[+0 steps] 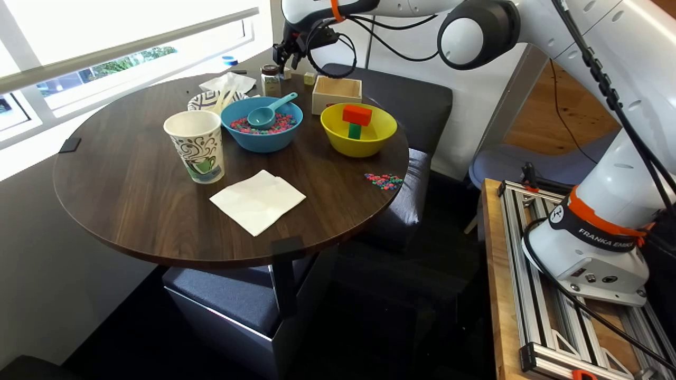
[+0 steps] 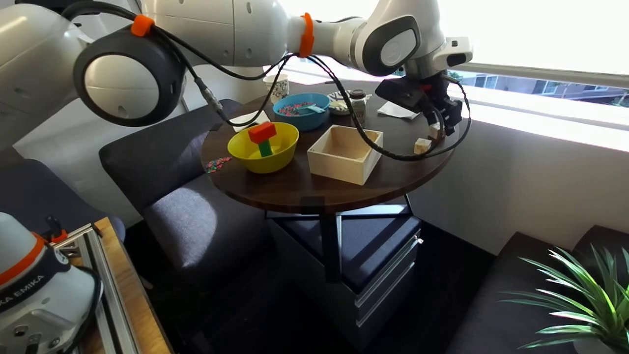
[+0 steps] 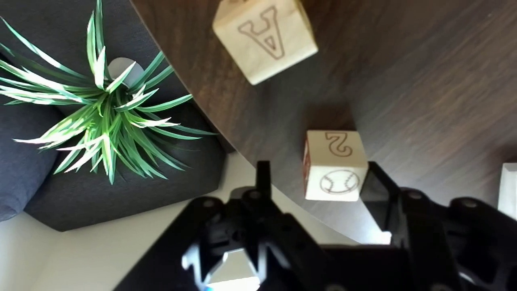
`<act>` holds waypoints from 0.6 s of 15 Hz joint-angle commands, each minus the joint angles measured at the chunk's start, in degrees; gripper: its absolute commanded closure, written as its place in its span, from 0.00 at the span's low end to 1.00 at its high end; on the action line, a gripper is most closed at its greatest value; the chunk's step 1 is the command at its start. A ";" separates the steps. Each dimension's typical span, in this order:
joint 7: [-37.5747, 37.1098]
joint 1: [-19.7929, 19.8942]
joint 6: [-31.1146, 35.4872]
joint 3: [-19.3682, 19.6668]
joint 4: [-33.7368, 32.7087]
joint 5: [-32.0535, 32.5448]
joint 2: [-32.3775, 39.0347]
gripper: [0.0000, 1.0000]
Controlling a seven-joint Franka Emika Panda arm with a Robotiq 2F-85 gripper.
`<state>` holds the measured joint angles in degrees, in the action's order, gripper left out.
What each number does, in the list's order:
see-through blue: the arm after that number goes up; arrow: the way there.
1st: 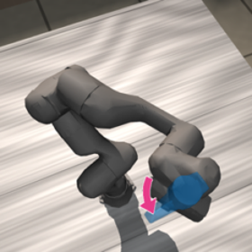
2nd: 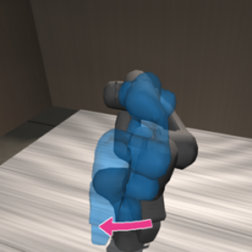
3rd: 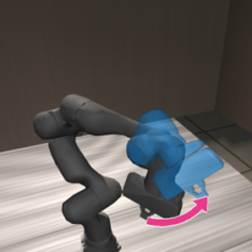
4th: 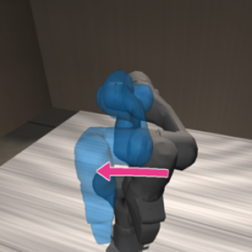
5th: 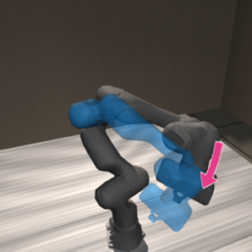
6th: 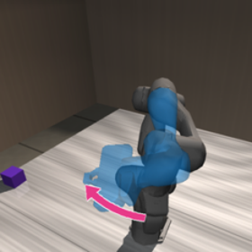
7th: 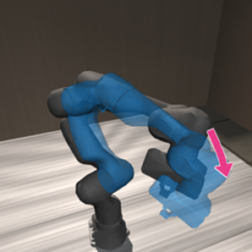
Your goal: Pick up the red and brown block and put it in the yellow bowl
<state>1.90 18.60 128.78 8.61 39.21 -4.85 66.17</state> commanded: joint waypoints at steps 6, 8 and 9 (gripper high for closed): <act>2.69 -1.07 -4.59 0.03 -0.38 0.49 -0.77 0.91; 2.93 -1.17 -4.61 -0.34 0.58 -0.02 -3.34 0.91; 3.57 -1.05 -5.11 -0.66 1.61 -0.33 -5.51 0.91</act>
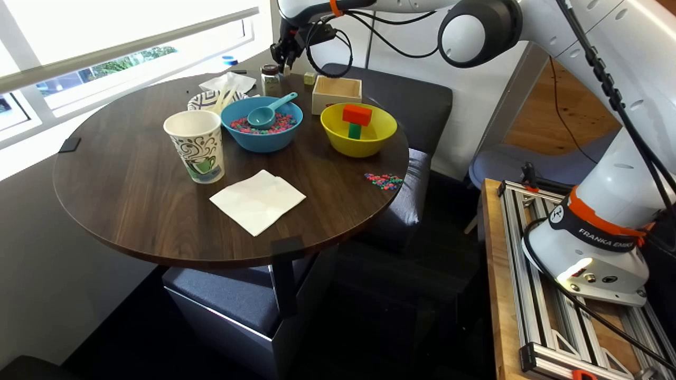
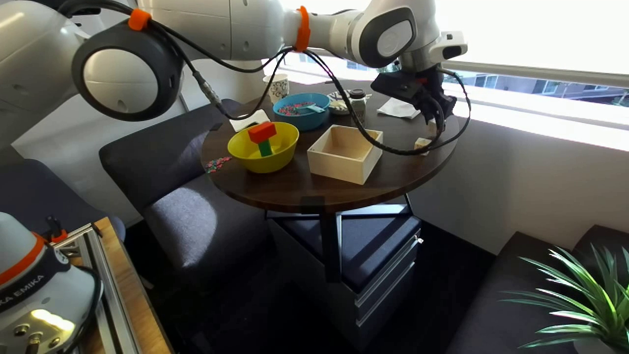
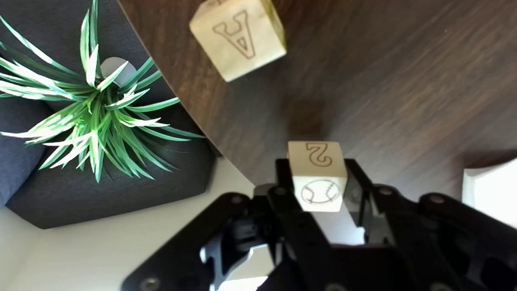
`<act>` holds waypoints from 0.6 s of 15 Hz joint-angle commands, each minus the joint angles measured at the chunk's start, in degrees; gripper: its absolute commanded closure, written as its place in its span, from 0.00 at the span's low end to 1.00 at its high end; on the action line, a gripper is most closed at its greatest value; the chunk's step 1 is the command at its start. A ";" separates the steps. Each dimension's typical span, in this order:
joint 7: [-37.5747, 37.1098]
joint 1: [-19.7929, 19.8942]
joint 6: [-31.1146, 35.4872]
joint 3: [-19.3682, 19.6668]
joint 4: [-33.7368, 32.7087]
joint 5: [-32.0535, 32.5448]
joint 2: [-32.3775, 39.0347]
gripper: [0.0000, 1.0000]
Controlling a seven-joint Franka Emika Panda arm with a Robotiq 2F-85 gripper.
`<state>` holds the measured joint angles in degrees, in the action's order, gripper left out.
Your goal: Pick up the red and brown block and put it in the yellow bowl
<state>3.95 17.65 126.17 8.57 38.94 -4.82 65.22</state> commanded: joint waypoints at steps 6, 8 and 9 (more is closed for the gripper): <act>11.68 2.89 -12.94 -4.33 8.93 -3.55 -18.24 0.91; 14.20 4.12 -16.95 -5.25 13.07 -5.17 -23.02 0.91; 15.91 4.81 -18.56 -5.83 15.58 -6.20 -25.44 0.91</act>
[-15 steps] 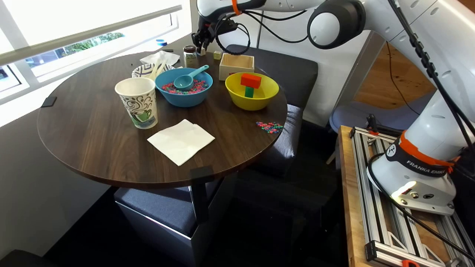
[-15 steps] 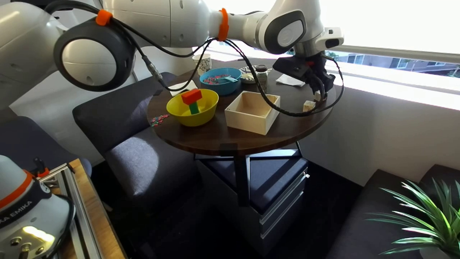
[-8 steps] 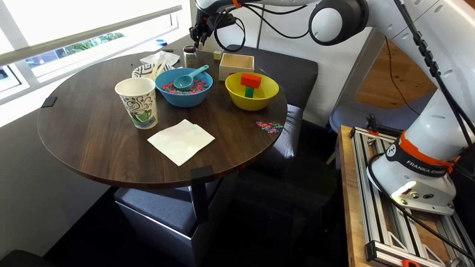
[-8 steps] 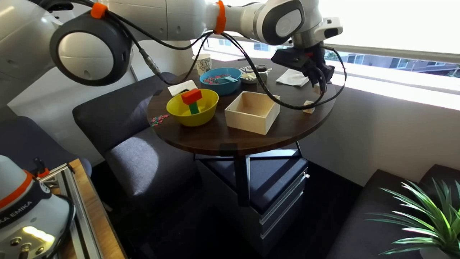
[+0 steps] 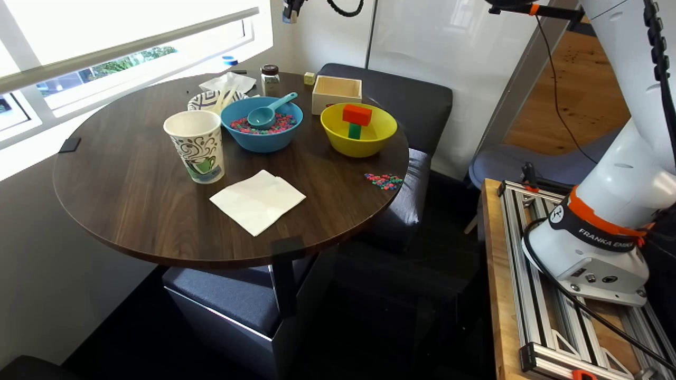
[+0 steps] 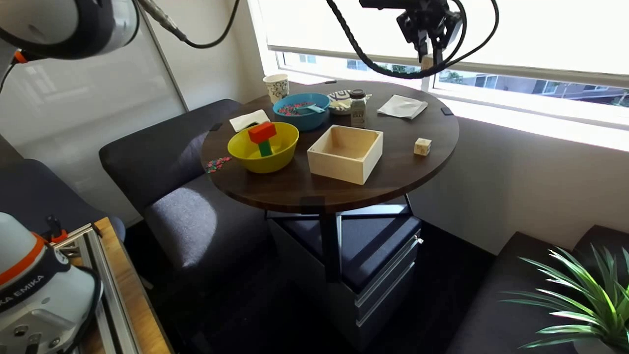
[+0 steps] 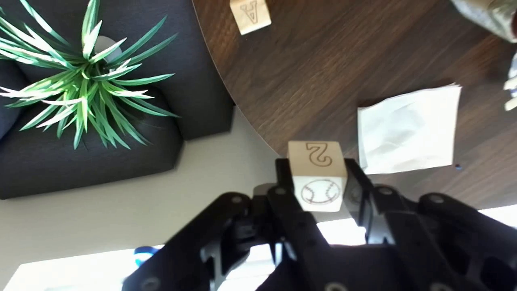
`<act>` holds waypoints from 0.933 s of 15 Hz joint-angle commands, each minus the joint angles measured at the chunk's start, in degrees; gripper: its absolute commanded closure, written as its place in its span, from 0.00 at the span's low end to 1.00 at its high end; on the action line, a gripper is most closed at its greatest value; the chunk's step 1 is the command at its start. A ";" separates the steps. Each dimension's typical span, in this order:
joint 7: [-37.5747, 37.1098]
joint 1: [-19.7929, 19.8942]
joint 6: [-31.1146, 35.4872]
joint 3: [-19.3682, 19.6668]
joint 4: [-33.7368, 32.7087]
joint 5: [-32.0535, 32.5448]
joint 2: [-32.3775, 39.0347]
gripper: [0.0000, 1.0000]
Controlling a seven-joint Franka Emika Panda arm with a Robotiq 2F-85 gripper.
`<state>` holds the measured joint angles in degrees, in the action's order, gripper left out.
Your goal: Pick up the red and brown block and put it in the yellow bowl
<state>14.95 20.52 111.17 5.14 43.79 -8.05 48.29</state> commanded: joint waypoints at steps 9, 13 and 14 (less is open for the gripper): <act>9.08 4.83 -9.28 -3.10 20.29 -10.24 -18.78 0.66; 9.82 5.59 -9.25 -3.50 24.19 -11.29 -21.86 0.66; 9.83 5.59 -9.23 -3.59 24.38 -11.29 -21.86 0.91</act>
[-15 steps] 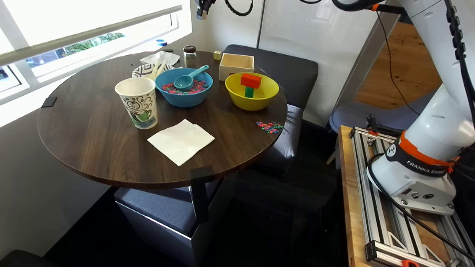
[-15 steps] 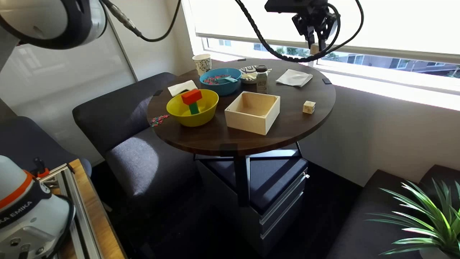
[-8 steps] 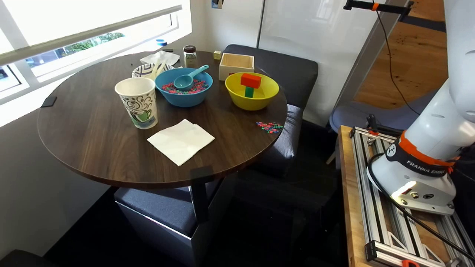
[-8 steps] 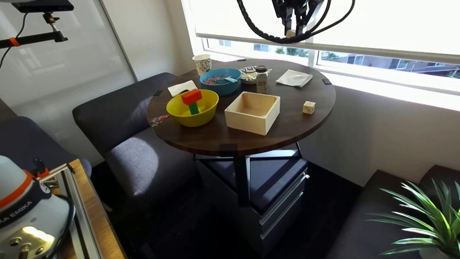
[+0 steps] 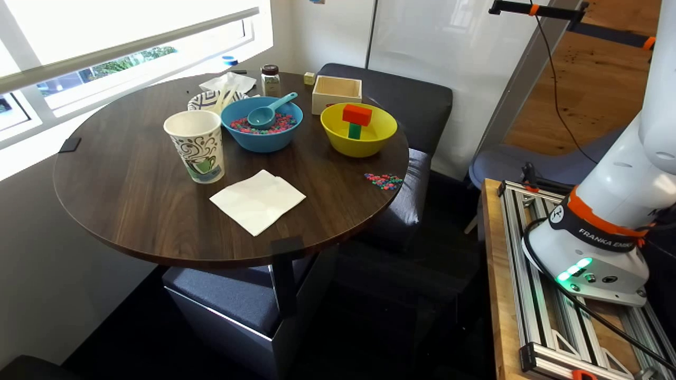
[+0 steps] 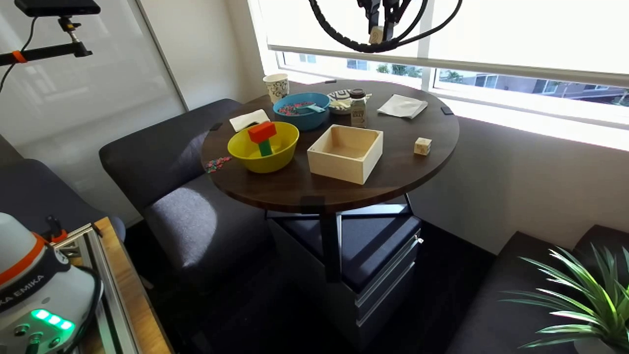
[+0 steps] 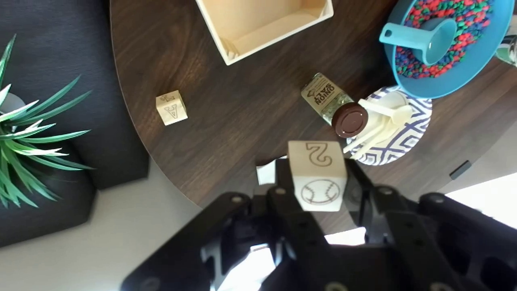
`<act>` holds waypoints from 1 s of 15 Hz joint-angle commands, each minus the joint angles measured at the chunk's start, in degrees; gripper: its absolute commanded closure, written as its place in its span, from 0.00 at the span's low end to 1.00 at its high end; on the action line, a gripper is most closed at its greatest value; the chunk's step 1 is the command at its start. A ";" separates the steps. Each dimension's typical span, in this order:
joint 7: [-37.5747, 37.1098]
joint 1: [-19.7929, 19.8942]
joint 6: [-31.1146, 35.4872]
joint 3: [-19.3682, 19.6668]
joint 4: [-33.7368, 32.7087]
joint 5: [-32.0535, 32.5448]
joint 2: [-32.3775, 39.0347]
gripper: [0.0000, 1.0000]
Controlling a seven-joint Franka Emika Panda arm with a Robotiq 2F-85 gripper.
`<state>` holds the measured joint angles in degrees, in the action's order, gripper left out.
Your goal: Pick up the red and brown block and put it in the yellow bowl
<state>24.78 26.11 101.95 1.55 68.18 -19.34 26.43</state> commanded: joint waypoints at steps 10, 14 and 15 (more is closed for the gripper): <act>21.15 1.01 -1.82 0.13 27.69 0.99 -24.43 0.91; 20.23 -6.24 5.32 5.59 38.41 0.62 -33.16 0.91; 20.29 -7.60 7.46 5.94 41.21 0.49 -35.09 0.91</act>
<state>44.83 23.17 102.03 5.37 98.44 -18.65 -1.09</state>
